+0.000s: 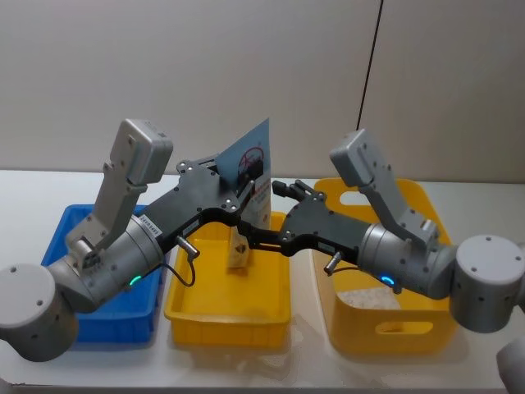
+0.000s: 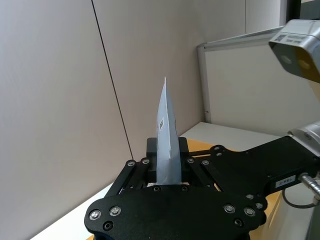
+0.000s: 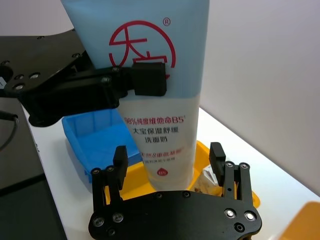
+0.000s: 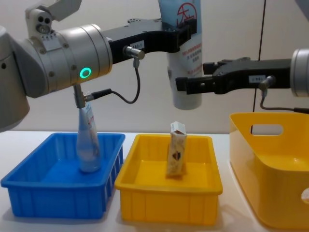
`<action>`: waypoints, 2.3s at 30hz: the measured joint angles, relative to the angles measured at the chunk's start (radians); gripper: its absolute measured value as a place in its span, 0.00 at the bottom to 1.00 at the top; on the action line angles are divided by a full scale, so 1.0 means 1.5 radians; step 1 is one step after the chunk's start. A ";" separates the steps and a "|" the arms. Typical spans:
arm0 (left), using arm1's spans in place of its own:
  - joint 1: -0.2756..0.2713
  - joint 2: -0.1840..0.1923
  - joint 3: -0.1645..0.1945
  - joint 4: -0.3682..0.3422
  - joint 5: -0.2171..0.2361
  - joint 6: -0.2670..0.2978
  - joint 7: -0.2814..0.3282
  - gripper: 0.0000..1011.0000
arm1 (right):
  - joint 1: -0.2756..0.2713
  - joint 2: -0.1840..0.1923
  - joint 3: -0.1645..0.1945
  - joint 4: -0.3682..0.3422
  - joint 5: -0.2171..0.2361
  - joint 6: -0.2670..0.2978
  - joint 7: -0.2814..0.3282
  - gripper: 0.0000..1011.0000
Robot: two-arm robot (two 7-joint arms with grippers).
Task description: Bimanual collaborative sorting of washing and personal care products
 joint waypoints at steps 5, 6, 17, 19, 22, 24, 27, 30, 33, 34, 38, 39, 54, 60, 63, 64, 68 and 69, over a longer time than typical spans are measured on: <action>0.000 0.001 0.001 -0.001 -0.001 0.000 -0.002 0.20 | 0.017 -0.005 -0.008 0.023 0.008 -0.009 0.016 0.92; 0.000 0.001 0.001 -0.001 -0.001 0.000 -0.002 0.20 | 0.020 -0.006 -0.009 0.027 0.009 -0.010 0.018 0.90; -0.001 0.001 0.002 -0.002 -0.002 0.000 -0.004 0.31 | 0.043 -0.013 -0.022 0.058 0.019 -0.026 0.033 0.56; -0.001 0.001 0.002 -0.002 -0.002 0.000 -0.004 0.36 | 0.045 -0.014 -0.024 0.060 0.020 -0.027 0.033 0.54; -0.001 0.001 0.002 -0.002 -0.003 0.000 -0.004 0.46 | 0.047 -0.014 -0.024 0.061 0.021 -0.027 0.033 0.44; -0.001 0.002 0.003 -0.002 -0.003 0.000 -0.005 0.50 | 0.047 -0.014 -0.025 0.062 0.022 -0.027 0.032 0.37; -0.001 0.002 0.003 -0.002 -0.003 0.000 -0.005 0.64 | 0.046 -0.013 -0.024 0.062 0.024 -0.027 0.026 0.30; -0.001 0.002 0.003 -0.002 -0.003 0.000 -0.005 0.72 | 0.043 -0.012 -0.022 0.059 0.026 -0.025 0.016 0.26; -0.001 0.002 0.003 -0.002 -0.003 0.000 -0.005 0.79 | 0.038 -0.010 -0.018 0.054 0.026 -0.020 0.004 0.21; -0.001 0.002 0.003 -0.002 -0.003 0.000 -0.005 0.81 | 0.036 -0.010 -0.016 0.053 0.026 -0.018 -0.001 0.20; -0.001 0.002 0.003 -0.002 -0.003 0.000 -0.005 0.95 | 0.025 -0.006 -0.005 0.042 0.026 -0.009 -0.026 0.17; -0.001 0.002 0.003 -0.002 -0.003 0.000 -0.005 0.96 | 0.022 -0.005 -0.004 0.040 0.027 -0.007 -0.030 0.17; -0.001 0.002 0.003 -0.002 -0.003 0.000 -0.005 0.99 | -0.032 0.016 0.046 -0.004 0.026 0.036 -0.132 0.15; -0.001 0.002 0.003 -0.002 -0.003 0.000 -0.005 0.99 | -0.052 0.023 0.066 -0.018 0.026 0.057 -0.168 0.14; -0.001 0.002 0.003 -0.002 -0.003 0.000 -0.005 0.99 | -0.063 0.026 0.079 -0.023 0.026 0.070 -0.191 0.24; -0.001 0.002 0.003 -0.002 -0.003 0.000 -0.005 0.99 | -0.066 0.027 0.082 -0.024 0.026 0.074 -0.195 0.27; -0.001 0.002 0.003 -0.002 -0.003 0.000 -0.005 0.99 | -0.079 0.030 0.104 -0.026 0.028 0.094 -0.223 0.42; -0.001 0.002 0.003 -0.002 -0.003 0.000 -0.005 0.99 | -0.081 0.030 0.107 -0.026 0.029 0.096 -0.225 0.45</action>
